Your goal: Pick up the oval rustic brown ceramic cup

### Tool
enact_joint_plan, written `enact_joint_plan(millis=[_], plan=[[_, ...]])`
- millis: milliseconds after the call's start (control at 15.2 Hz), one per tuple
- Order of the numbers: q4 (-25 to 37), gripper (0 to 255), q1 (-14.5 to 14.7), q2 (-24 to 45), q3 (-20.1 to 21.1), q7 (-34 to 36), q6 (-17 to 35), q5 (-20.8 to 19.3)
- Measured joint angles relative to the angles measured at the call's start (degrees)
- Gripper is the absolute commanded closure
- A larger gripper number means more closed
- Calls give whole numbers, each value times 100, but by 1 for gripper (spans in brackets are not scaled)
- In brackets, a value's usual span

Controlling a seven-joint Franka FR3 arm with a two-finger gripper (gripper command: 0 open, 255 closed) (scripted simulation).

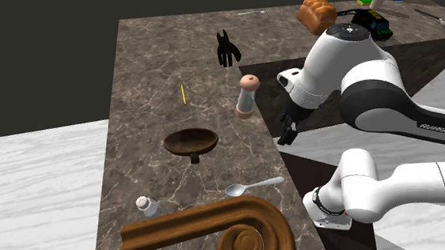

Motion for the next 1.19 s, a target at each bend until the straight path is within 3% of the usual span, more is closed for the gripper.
enact_joint_plan(millis=[132,660,1188], plan=[[40,0,19,89,30,21,47,14],[876,0,255,1626,422,261,707,110],[2338,0,427,3406,796,511,973,-1]])
